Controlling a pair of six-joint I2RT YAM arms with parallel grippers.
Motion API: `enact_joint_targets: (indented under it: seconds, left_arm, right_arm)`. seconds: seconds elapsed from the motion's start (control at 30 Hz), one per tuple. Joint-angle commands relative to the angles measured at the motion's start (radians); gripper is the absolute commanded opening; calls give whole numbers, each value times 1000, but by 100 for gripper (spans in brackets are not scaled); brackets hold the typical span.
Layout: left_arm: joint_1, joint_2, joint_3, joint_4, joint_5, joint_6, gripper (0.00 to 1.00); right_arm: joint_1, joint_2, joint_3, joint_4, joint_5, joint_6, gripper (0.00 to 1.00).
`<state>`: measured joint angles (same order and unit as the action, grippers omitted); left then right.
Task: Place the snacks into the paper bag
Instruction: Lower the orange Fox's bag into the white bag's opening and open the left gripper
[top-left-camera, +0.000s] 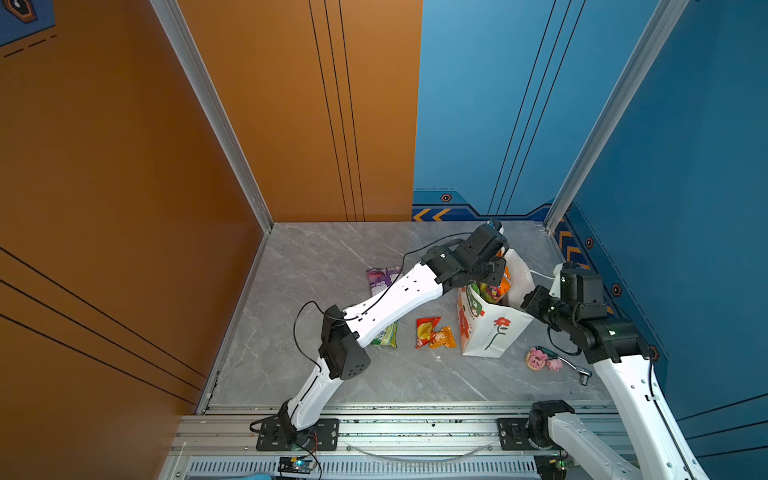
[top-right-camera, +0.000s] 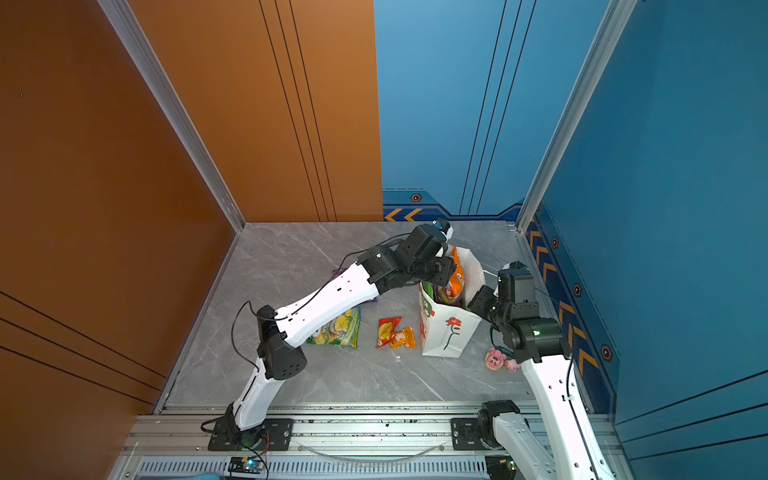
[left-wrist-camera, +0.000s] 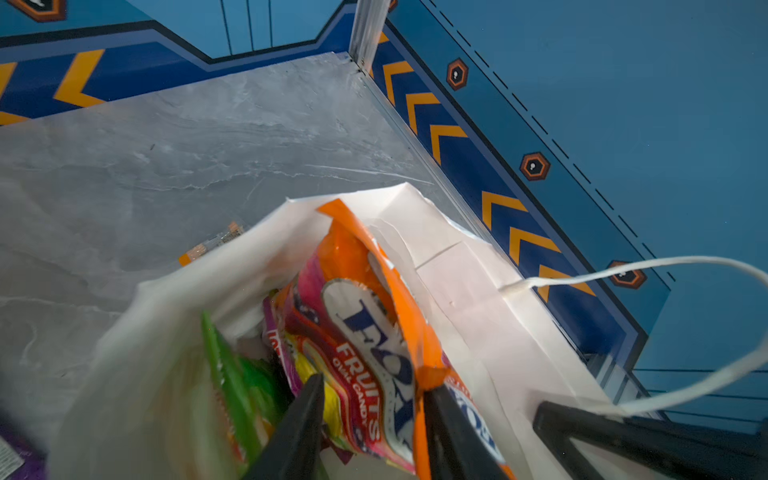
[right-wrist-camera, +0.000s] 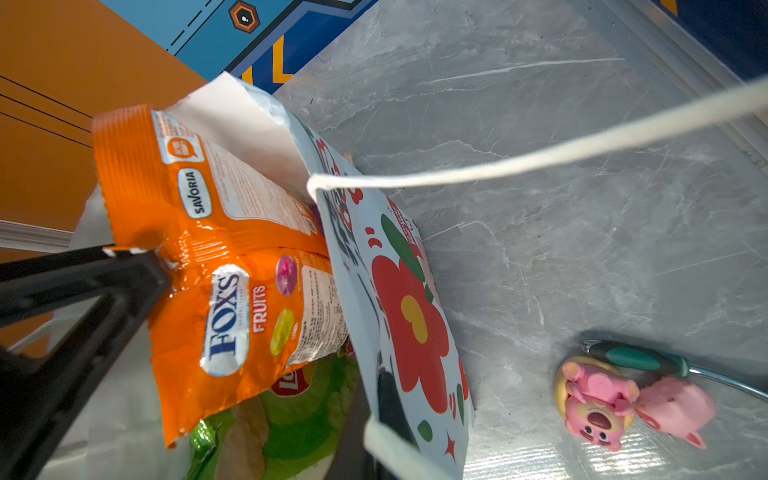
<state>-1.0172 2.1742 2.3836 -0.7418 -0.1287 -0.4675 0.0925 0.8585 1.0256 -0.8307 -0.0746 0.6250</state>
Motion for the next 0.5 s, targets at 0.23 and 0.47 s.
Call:
enact_joint_targets:
  seconds: [0.23, 0.47]
  left_arm:
    - [-41, -42, 72, -117, -180, -9, 60]
    - [-68, 49, 187, -146, -87, -147, 74]
  right_arm:
    - [6, -7, 20, 16, 7, -9, 0]
    - [14, -25, -3, 73, -48, 7, 0]
